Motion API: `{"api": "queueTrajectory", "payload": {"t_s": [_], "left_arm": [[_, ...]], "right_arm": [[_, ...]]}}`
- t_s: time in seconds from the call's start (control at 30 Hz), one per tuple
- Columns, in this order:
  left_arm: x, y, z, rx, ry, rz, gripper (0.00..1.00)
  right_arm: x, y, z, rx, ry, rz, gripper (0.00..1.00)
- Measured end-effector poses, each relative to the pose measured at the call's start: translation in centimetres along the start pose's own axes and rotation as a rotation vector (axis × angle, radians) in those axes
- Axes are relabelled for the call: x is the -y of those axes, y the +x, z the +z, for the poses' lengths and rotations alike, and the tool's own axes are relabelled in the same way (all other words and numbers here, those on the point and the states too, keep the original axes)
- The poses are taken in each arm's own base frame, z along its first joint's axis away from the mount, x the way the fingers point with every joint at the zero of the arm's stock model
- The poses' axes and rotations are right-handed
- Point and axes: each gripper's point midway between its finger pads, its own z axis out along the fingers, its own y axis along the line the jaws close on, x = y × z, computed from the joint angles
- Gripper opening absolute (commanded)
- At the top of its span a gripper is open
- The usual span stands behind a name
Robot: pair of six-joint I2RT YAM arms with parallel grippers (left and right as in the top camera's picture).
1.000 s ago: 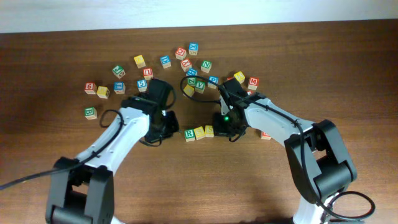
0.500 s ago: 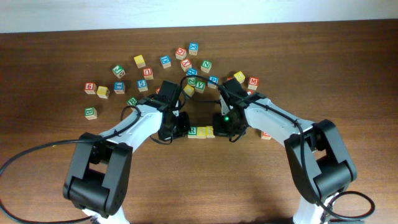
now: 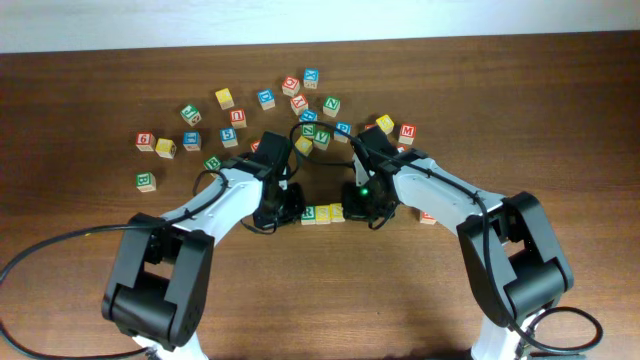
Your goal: Spell out RSS
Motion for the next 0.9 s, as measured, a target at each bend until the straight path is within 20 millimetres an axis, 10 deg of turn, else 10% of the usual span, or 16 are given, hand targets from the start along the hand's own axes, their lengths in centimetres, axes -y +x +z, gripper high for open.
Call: {"api": "queueTrajectory", "payload": {"t_s": [0.2,0.43,0.9], "left_arm": [[-3.1,-1.5,-1.2,0.039,-0.062,-0.030,0.00],[-10.0,-3.8,-6.3,0.128,-0.127,-0.222,0.00],[-12.9,-3.7,-7.0,0.111,-0.148,-0.311,0.00]], "right_arm": [[1.8,1.8,-1.4,-0.103,0.094,0.054,0.04],[-2.8,-7.7,-5.5,0.210,-0.030,-0.080,0.04],[-3.7,-4.2,-1.1,0.091,0.046,-0.066,0.04]]}}
